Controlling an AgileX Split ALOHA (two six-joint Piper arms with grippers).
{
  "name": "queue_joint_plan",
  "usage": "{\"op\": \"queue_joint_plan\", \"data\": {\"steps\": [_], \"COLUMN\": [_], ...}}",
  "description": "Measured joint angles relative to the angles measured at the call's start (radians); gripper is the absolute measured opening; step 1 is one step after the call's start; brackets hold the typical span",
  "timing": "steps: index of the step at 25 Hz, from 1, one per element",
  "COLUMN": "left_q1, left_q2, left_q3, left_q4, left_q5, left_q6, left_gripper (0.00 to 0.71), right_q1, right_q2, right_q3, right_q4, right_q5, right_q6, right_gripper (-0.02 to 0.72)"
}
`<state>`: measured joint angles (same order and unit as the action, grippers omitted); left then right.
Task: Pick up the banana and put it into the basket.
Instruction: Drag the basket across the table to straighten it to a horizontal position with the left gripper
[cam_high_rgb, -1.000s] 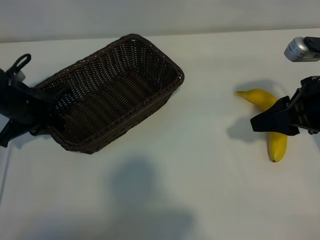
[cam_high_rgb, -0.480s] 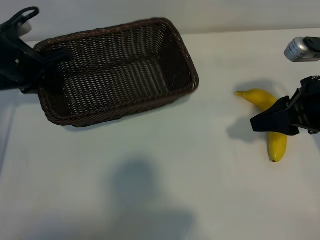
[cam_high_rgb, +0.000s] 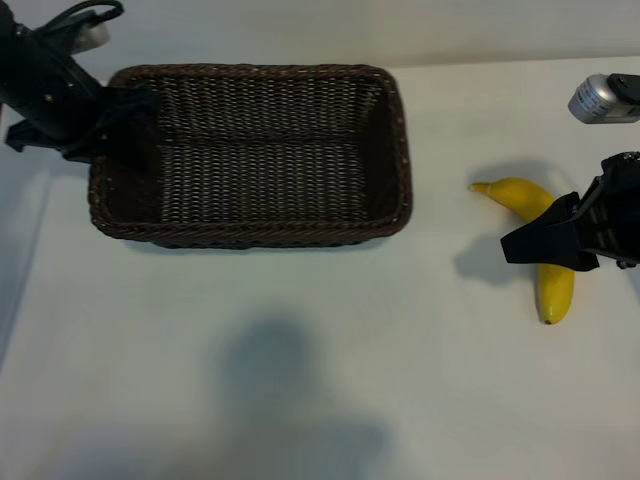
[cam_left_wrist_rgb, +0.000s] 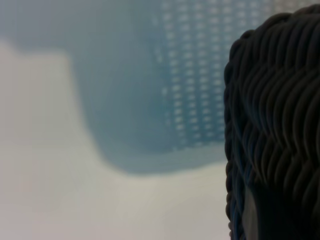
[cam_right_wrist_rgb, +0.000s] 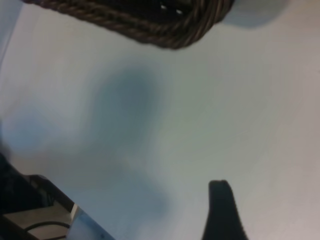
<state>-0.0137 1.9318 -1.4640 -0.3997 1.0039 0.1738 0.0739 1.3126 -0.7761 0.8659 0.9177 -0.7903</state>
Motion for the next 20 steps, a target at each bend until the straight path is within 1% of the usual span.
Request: {"op": "queue_joint_plan", "data": {"steps": [3,6,12,14,20], "left_q1": [-0.001,-0.013,-0.084,-0.098,-0.101], "left_q2": [0.021,0.035,0.059,0.071,0.088], "left_q3": [-0.003,-0.006,-0.008,-0.008,-0.008], "left_q4": [-0.044,-0.045,-0.042,-0.043,0.006], "left_q5": [0.011,0.014,0.011,0.006,-0.018], "left_q6": [0.029,0.035,0.036,0.029,0.003], "left_gripper": [0.157,0.157,0.157,0.157,0.157], "right_q1": [0.000,0.000,0.000,0.000,0.000], "right_q2": [0.000,0.000,0.000,0.000,0.000], "right_q3": [0.000,0.000,0.000,0.000,0.000], "right_q4": [0.000,0.000,0.000,0.000,0.000], "right_q5": [0.000,0.000,0.000,0.000,0.000], "right_q6": [0.000,0.000,0.000,0.000,0.000], "right_gripper": [0.471,0.471,0.471,0.471,0.471]}}
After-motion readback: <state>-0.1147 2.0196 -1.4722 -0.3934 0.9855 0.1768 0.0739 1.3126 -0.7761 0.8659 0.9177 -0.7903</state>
